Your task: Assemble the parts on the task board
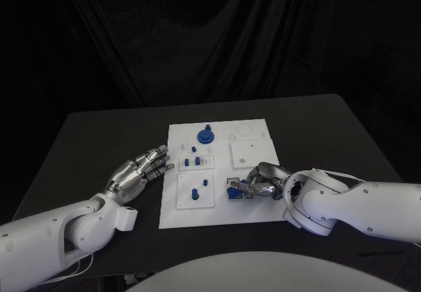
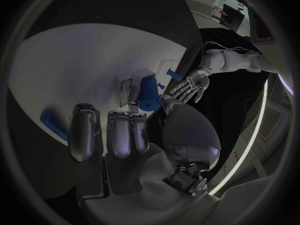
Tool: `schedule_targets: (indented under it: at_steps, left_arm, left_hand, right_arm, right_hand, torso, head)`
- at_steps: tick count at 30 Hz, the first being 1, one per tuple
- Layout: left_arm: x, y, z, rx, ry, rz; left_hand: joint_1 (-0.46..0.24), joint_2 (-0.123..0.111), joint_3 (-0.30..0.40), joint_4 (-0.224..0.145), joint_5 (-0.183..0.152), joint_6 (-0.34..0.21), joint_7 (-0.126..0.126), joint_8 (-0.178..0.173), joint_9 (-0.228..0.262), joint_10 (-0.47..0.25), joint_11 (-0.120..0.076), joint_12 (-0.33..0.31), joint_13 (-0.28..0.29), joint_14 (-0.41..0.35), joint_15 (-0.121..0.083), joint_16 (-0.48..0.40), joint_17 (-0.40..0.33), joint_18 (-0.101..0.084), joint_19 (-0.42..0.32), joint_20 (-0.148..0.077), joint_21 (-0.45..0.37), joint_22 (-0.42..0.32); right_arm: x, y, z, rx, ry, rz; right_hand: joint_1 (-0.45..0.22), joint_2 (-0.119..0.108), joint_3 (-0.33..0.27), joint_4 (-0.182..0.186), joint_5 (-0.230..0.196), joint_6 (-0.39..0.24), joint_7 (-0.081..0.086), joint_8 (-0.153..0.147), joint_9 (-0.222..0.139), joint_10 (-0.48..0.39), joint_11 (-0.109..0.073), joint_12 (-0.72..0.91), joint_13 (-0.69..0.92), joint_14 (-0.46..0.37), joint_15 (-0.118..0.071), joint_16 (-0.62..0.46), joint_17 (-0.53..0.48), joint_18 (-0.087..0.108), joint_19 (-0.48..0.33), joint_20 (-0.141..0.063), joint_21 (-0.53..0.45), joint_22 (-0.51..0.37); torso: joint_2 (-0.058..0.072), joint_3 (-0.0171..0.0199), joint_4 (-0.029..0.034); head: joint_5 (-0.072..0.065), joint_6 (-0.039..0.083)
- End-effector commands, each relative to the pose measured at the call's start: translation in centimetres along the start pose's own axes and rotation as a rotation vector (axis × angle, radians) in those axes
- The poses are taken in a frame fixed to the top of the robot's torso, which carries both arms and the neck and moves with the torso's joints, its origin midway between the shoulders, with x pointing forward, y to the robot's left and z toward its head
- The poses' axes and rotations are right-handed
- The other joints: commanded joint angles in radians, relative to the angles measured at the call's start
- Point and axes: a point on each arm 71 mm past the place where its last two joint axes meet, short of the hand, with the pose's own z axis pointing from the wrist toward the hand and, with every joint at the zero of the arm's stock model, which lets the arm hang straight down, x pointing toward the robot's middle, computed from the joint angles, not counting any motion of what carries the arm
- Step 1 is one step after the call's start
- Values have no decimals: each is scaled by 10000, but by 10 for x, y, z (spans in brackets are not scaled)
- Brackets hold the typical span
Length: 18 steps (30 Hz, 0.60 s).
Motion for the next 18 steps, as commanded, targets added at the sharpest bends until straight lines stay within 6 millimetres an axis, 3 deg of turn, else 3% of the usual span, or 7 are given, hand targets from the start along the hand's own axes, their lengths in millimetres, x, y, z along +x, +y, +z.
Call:
schedule_targets:
  at_steps: [1, 5, 9, 11, 13, 15, 18]
  left_arm:
    - [2, -2, 0, 428, 146, -136]
    - [2, -2, 0, 417, 150, -141]
    - [2, -1, 0, 398, 157, -150]
    - [2, -1, 0, 387, 163, -156]
    - [2, -1, 0, 372, 167, -161]
    - [2, -1, 0, 354, 166, -164]
    - [2, -1, 0, 337, 161, -163]
  left_hand:
    - [13, -44, 65, 21, -3, 63, 330, 44, 7, -18, 50, 35, 8, -28, -16, 50, 11, 70, 30, 28, -42, -12]
    - [13, -44, 65, 21, -3, 63, 330, 44, 7, -18, 50, 35, 8, -28, -16, 50, 11, 70, 30, 28, -42, -12]
    - [18, -44, 77, 18, 2, 59, 333, 42, 6, -24, 47, 32, 7, -30, -12, 49, 10, 70, 31, 29, -41, -10]
    - [20, -44, 80, 17, 4, 64, 334, 42, 6, -25, 47, 31, 7, -31, -11, 47, 10, 70, 33, 30, -40, -7]
    - [21, -43, 83, 16, 6, 70, 335, 43, 7, -25, 47, 36, 8, -31, -11, 48, 10, 70, 31, 30, -41, -11]
    - [25, -43, 88, 13, 12, 73, 336, 43, 7, -27, 47, 33, 7, -31, -10, 49, 10, 70, 32, 30, -40, -9]
    - [34, -43, 99, 5, 24, 73, 337, 43, 7, -28, 48, 35, 7, -31, -9, 53, 11, 70, 33, 30, -40, -9]
  right_arm:
    - [0, -2, 0, 133, -1, -72]
    - [0, -2, 0, 119, 7, -81]
    - [-1, -2, 0, -51, -103, -14]
    - [-2, -1, -1, -184, -191, 37]
    - [-3, 0, -2, -350, -332, 117]
    - [-5, 1, -3, -552, -540, 241]
    - [-7, 3, -4, -840, -894, 451]
  right_hand:
    - [20, 132, -87, -16, 152, -3, 35, -29, 3, 1044, 86, 54, 2629, 775, 89, -50, 1093, 50, 358, 59, -59, 2044]
    - [335, 181, -177, -29, 498, 12, 22, 2, 31, 1044, 76, 54, 2629, 772, 83, -61, 1068, 53, 356, 57, -75, 2041]
    - [358, 187, -188, -27, 527, 23, 19, 12, 37, 1044, 74, 54, 2629, 771, 81, -63, 1065, 56, 352, 56, -87, 2037]
    - [718, 220, -179, -81, 1229, 108, -35, 146, 120, 1044, 34, 54, 2629, 767, 49, -74, 1041, 57, 353, 34, -90, 2037]
    - [1595, 109, 32, -313, 2834, 52, -97, 289, 241, 1044, -18, 54, 2629, 768, -2, -74, 1042, 55, 355, -22, -91, 2039]
    - [2339, 36, 294, -607, 3939, 15, -163, 412, 340, 1044, -89, 54, 2629, 762, -57, -89, 1010, 60, 351, -64, -108, 2035]
    - [2450, -8, 305, -593, 4074, 23, -176, 488, 391, 1044, -99, 54, 2629, 763, -63, -88, 1014, 57, 355, -74, -102, 2038]
  torso:
    - [1, 2, 2]
    - [1, 1, 0]
    - [0, 1, 0]
    - [1, 0, 1]
    - [1, 0, 0]
    - [1, 0, 0]
    - [-2, 0, -2]
  head:
    - [7, 2]
    - [21, 2]
    - [17, 2]
    - [31, 2]
    - [50, 2]
    - [60, 2]
    - [78, 2]
